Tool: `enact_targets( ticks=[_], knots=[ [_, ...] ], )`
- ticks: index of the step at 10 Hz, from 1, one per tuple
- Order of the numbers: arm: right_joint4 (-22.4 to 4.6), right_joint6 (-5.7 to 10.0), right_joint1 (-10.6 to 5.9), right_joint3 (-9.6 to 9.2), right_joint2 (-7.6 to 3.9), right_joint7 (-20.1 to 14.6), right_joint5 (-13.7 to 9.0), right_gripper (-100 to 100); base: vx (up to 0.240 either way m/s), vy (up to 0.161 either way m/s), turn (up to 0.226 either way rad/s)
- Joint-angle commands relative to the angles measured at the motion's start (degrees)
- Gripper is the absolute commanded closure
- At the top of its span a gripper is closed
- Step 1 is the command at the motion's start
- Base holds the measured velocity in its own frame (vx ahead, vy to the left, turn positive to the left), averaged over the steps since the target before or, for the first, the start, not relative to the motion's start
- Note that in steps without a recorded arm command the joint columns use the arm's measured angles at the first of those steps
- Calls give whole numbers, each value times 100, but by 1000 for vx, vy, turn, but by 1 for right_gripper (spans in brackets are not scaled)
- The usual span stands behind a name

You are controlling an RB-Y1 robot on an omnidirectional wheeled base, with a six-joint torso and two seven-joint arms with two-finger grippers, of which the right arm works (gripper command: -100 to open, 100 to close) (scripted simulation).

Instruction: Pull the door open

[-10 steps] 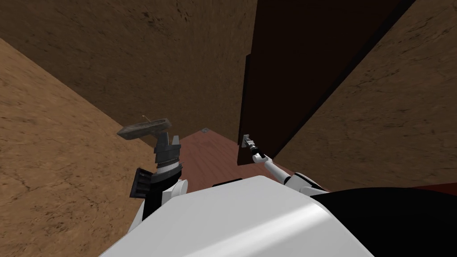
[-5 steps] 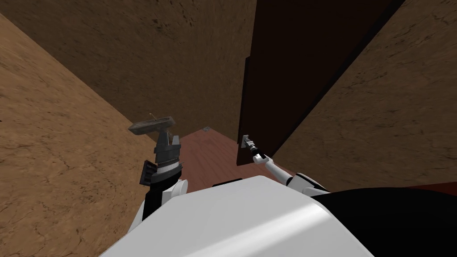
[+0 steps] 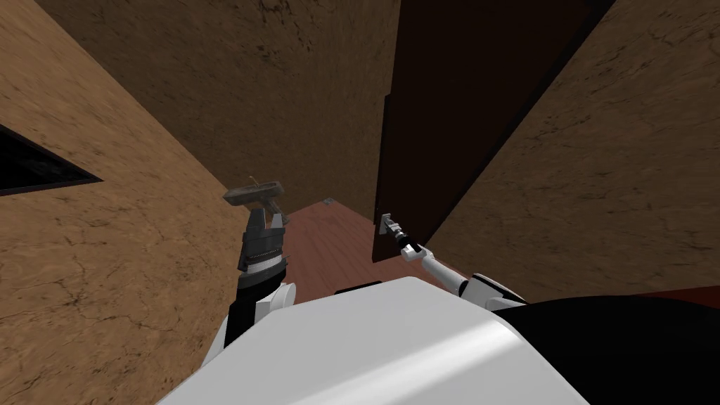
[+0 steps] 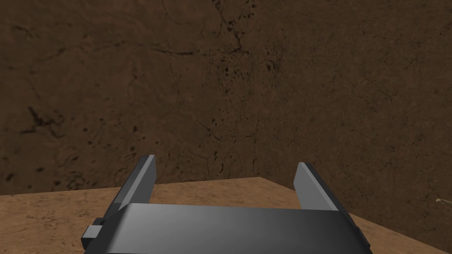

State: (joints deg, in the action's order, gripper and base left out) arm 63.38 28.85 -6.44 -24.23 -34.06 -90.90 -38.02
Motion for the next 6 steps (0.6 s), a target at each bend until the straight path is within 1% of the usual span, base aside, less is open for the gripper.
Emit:
enact_targets(
  ticks=[1,2,3,4,5,6],
  knots=[
    [43,76,16,-89,-90,-107,16,100,-177,-94,66],
    [13,35,9,-74,-50,-67,15,100,-74,-36,28],
    [171,90,94,-238,-146,-151,82,100,-48,-4,-89],
    [301,137,149,-346,-226,-206,130,100,-53,-2,-180],
    [376,163,181,-409,-272,-238,158,100,-49,-13,-140],
    [535,220,249,-542,-371,-306,217,100,-53,-47,-111]
  ],
)
